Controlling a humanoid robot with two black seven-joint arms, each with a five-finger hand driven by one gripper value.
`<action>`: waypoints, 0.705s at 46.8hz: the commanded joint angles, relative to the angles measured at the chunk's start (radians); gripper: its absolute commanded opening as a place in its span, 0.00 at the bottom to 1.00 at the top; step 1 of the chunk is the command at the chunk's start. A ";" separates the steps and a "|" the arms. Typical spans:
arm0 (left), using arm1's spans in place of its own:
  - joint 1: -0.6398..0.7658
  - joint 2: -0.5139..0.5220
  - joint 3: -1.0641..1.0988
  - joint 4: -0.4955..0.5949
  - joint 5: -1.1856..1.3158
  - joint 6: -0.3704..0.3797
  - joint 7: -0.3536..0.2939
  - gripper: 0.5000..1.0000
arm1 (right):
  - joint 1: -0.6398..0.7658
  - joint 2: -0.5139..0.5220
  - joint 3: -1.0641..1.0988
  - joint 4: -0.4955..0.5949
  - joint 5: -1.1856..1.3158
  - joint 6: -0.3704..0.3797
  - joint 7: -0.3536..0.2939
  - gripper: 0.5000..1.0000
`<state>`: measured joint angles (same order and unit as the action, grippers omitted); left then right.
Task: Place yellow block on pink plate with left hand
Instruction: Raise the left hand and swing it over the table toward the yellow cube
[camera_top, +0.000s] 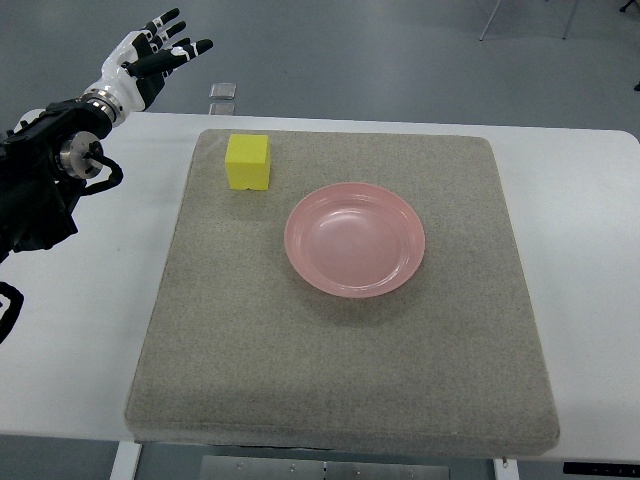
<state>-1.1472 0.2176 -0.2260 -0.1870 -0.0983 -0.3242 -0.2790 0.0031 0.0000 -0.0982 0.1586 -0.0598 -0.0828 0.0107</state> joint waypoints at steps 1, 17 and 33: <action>-0.023 0.031 0.083 0.000 0.015 -0.047 0.000 0.99 | 0.000 0.000 0.000 -0.001 0.000 0.000 0.000 0.85; -0.160 0.083 0.320 0.003 0.279 -0.248 -0.003 0.99 | 0.000 0.000 0.000 -0.001 0.000 0.000 0.000 0.85; -0.193 0.080 0.321 -0.095 0.655 -0.257 -0.048 0.99 | 0.000 0.000 0.000 -0.001 0.000 0.000 0.000 0.85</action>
<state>-1.3380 0.2976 0.0934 -0.2493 0.4879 -0.5844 -0.3056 0.0031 0.0000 -0.0982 0.1584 -0.0598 -0.0828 0.0108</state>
